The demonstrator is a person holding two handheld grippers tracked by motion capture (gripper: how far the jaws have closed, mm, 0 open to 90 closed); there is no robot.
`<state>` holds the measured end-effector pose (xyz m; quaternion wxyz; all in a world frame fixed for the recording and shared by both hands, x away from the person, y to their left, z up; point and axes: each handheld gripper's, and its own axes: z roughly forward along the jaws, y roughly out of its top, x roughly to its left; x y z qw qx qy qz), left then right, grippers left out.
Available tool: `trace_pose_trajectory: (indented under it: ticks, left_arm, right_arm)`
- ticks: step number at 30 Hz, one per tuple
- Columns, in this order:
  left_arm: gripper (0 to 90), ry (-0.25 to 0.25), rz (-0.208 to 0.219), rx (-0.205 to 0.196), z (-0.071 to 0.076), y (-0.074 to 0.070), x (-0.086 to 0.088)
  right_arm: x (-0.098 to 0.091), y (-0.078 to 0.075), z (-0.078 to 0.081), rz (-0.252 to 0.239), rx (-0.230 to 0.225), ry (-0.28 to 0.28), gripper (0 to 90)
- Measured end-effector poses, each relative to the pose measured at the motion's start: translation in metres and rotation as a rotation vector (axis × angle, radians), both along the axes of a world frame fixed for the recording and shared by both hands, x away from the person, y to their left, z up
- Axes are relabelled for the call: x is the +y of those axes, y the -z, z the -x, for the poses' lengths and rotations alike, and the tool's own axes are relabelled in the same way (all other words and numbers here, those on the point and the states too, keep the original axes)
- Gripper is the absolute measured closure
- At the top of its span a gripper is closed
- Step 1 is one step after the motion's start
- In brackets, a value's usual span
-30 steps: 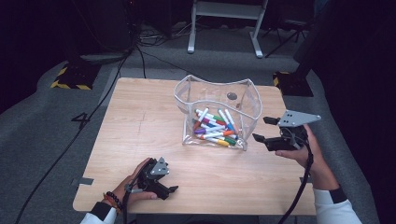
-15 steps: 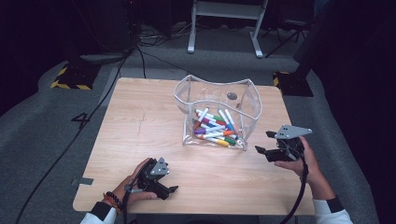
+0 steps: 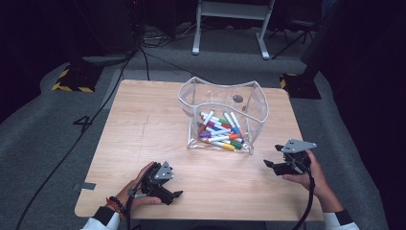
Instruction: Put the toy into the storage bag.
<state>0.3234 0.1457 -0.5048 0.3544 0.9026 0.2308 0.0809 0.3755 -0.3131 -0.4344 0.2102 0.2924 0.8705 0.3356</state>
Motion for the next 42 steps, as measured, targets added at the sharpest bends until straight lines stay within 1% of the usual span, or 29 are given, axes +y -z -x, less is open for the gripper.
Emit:
trace_pose_trajectory:
  ticks: [2, 4, 7, 11, 14, 16, 19, 21, 27, 28, 30, 32, 35, 38, 40, 42]
  left_arm:
    - [7.5, 0.000, 0.000, 0.000, 0.000, 0.000, 0.000]
    - [7.5, 0.000, 0.000, 0.000, 0.000, 0.000, 0.000]
    - [7.5, 0.000, 0.000, 0.000, 0.000, 0.000, 0.000]
    - [7.5, 0.000, 0.000, 0.000, 0.000, 0.000, 0.000]
    - [7.5, 0.000, 0.000, 0.000, 0.000, 0.000, 0.000]
    - [7.5, 0.000, 0.000, 0.000, 0.000, 0.000, 0.000]
    - [7.5, 0.000, 0.000, 0.000, 0.000, 0.000, 0.000]
    - [7.5, -0.001, -0.002, 0.001, 0.000, 0.000, 0.000]
    - [7.5, 0.000, -0.002, 0.001, 0.000, 0.000, 0.000]
    - [7.5, 0.000, -0.002, 0.001, 0.000, 0.000, 0.000]
    - [7.5, -0.001, -0.002, 0.001, 0.000, 0.000, 0.000]
    - [7.5, -0.001, -0.002, 0.001, -0.001, 0.000, 0.000]
    - [7.5, -0.003, 0.001, 0.000, -0.001, 0.000, 0.000]
    - [7.5, -0.001, -0.002, -0.001, -0.002, 0.000, 0.000]
    - [7.5, -0.002, -0.001, 0.000, -0.002, 0.000, -0.001]
    - [7.5, -0.002, -0.001, 0.000, -0.002, 0.000, -0.001]
  right_arm:
    - [-0.002, 0.003, 0.001, -0.005, 0.005, 0.002, 25.5]
    - [-0.009, 0.010, 0.004, -0.015, 0.009, 0.010, 23.8]
    - [-0.015, 0.016, 0.007, -0.039, 0.020, 0.012, 21.9]
    - [-0.022, 0.026, 0.011, -0.033, 0.031, 0.029, 21.8]
    - [-0.028, 0.034, 0.014, -0.050, 0.040, 0.033, 21.7]
    - [-0.032, 0.040, 0.015, -0.047, 0.045, 0.054, 21.6]
    - [-0.038, 0.046, 0.018, -0.068, 0.051, 0.067, 21.6]
    - [-0.041, 0.049, 0.021, -0.084, 0.048, 0.075, 21.7]
    - [-0.049, 0.057, 0.026, -0.102, 0.043, 0.101, 22.2]
    - [-0.052, 0.059, 0.028, -0.110, 0.055, 0.104, 22.2]
    - [-0.056, 0.062, 0.030, -0.112, 0.061, 0.115, 22.2]
    - [-0.059, 0.065, 0.032, -0.129, 0.070, 0.123, 22.2]
    - [-0.064, 0.069, 0.036, -0.140, 0.083, 0.129, 22.1]
    - [-0.065, 0.069, 0.039, -0.137, 0.081, 0.153, 21.4]
    - [-0.067, 0.069, 0.040, -0.144, 0.091, 0.164, 21.6]
    - [-0.067, 0.069, 0.040, -0.145, 0.090, 0.165, 21.6]
